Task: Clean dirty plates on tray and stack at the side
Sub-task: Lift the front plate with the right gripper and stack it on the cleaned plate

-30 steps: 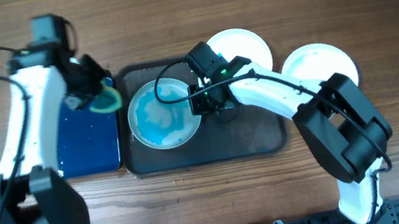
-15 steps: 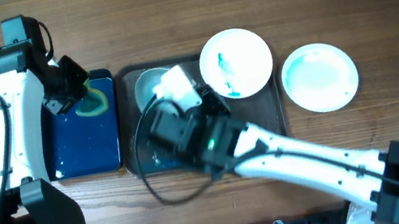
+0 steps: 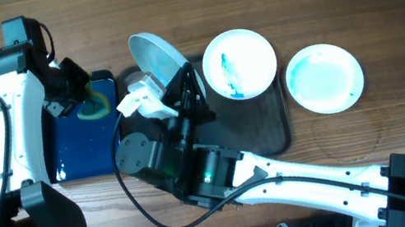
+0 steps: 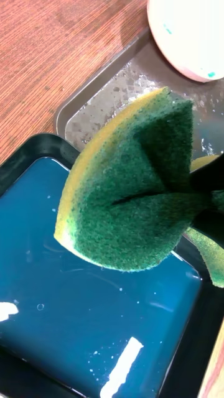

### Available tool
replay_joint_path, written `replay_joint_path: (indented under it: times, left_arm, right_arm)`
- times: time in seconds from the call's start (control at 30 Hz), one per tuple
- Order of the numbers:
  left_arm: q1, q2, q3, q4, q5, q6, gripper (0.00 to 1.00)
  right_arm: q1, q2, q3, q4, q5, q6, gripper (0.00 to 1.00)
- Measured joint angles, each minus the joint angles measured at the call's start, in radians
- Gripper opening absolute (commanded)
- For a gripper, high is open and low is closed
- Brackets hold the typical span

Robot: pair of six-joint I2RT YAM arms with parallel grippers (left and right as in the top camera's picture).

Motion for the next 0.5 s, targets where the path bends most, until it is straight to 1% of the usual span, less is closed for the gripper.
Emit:
replay_joint_path:
  times: [0.07, 0.13, 0.3, 0.4, 0.5]
  left_arm:
    - [0.000, 0.000, 0.000, 0.000, 0.000, 0.000, 0.04]
    - [0.000, 0.000, 0.000, 0.000, 0.000, 0.000, 0.04]
    - [0.000, 0.000, 0.000, -0.002, 0.000, 0.000, 0.04]
    - [-0.004, 0.000, 0.000, -0.001, 0.000, 0.000, 0.04]
    - [-0.023, 0.000, 0.000, -0.002, 0.000, 0.000, 0.04]
  right_arm:
    - [0.000, 0.000, 0.000, 0.007, 0.005, -0.038, 0.04]
    - [0.000, 0.000, 0.000, 0.006, 0.005, -0.042, 0.04]
    - [-0.002, 0.000, -0.061, -0.004, 0.002, 0.011, 0.04]
    - [-0.004, 0.000, -0.134, -0.113, -0.062, 0.111, 0.04]
    - [-0.012, 0.000, -0.156, -0.276, -0.201, 0.279, 0.04]
